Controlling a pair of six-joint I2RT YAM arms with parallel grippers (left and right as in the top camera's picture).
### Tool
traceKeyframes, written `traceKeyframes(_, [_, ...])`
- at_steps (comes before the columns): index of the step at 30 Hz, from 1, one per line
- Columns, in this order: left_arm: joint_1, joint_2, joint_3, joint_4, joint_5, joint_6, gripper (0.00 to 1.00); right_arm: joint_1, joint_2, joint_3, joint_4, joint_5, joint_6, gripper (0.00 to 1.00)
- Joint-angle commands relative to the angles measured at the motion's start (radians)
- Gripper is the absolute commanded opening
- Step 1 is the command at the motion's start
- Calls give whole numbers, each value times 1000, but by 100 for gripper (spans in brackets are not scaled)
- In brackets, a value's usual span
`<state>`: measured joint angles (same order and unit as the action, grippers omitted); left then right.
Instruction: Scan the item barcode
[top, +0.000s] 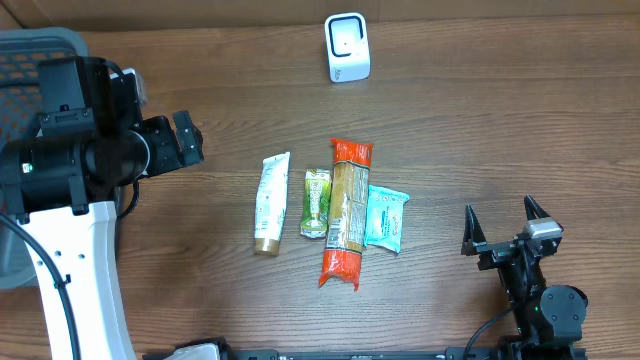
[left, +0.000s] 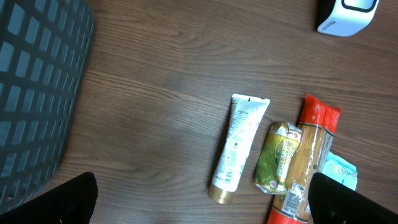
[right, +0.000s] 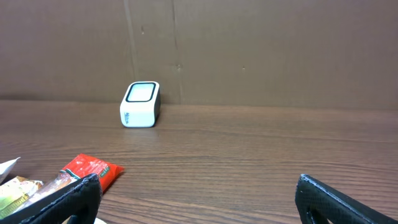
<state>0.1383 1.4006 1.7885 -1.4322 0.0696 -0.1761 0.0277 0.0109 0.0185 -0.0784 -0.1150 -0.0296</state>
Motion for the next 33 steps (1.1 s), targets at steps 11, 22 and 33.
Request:
traceKeyframes(11, [5, 16, 15, 3, -7, 23, 99, 6, -8, -11, 5, 10, 0, 100])
traceKeyframes(22, [7, 18, 15, 42, -28, 137, 100, 6, -8, -11, 5, 10, 0, 100])
traceKeyframes(33, [80, 18, 15, 49, 25, 255, 100, 6, -8, -11, 5, 10, 0, 100])
